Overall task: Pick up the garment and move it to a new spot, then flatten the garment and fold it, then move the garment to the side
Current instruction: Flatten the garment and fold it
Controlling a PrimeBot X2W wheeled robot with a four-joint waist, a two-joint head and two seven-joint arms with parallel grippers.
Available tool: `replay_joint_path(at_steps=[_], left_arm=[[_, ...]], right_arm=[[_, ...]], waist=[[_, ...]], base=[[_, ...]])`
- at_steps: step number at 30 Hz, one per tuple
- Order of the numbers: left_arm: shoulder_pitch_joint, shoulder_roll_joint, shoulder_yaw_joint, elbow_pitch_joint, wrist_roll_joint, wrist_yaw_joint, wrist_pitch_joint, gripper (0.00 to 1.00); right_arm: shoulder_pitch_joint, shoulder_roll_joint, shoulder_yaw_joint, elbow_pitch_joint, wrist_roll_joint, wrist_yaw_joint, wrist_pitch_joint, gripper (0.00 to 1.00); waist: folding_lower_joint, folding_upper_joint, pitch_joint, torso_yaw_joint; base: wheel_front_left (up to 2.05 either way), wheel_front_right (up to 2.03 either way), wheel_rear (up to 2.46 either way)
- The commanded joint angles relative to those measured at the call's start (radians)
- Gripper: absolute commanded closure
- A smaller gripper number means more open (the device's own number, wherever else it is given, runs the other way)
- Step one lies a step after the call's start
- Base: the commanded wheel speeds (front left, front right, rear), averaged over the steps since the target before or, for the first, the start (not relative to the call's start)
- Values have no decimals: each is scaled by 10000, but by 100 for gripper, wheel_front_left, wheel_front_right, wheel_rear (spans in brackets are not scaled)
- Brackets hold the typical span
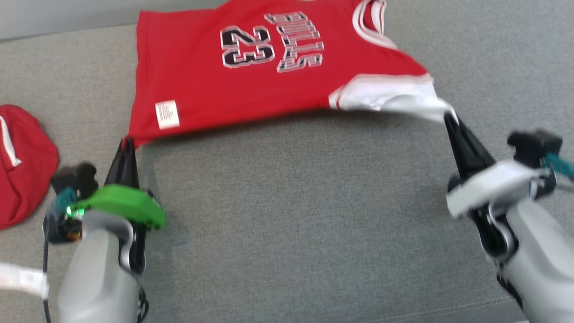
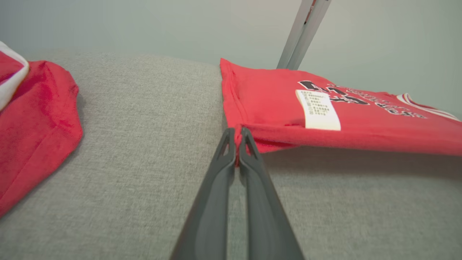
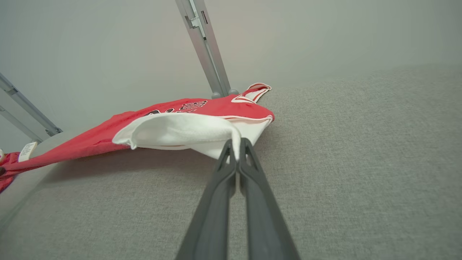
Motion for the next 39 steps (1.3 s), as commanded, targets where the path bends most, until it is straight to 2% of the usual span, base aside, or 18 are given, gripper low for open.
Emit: replay_joint_path(at_steps=[1, 10, 14, 19, 24, 27, 32, 39], left_arm=[[763, 62, 174, -503, 286, 116, -3, 100], [4585, 0, 415, -3893, 1197, 468, 34, 100], [5952, -36, 407, -5327, 1122, 736, 577, 100], [6676, -77, 157, -6600, 1043, 864, 1442, 100], [6257, 205, -75, -6857, 914, 602, 2439, 100], [5866, 389, -195, -6621, 739, 400, 3146, 100], [4803, 666, -340, -6022, 442, 157, 4223, 100], [3405, 814, -597, -5442, 492, -31, 4220, 100]], right_arm=[[788, -70, -244, -440, -225, -18, -42, 100], [5252, 339, -1800, -3554, -1203, -18, 52, 100], [6632, 599, -2426, -4927, -1646, -18, 654, 100], [7252, 830, -2974, -5950, -2011, -18, 1462, 100], [6751, 817, -3136, -5868, -2074, -18, 1969, 100], [6080, 587, -2948, -5470, -2050, -16, 2039, 100], [4030, -132, -2092, -4078, -1848, -16, 1932, 100], [1305, -1002, -675, -2017, -1616, -16, 1404, 100]], waist=[[-1, 0, -593, 140], [-1, 0, -1252, 229], [-1, 0, -1435, 230], [-1, 0, -1494, 262], [-1, 0, -1349, 326], [-1, 0, -1081, 307], [-1, 0, -407, 404], [-1, 0, 248, 826]], base=[[0, 0, 0], [0, 0, 0], [0, 0, 0], [0, 0, 0], [0, 0, 0], [0, 0, 0], [0, 0, 0], [0, 0, 0]])
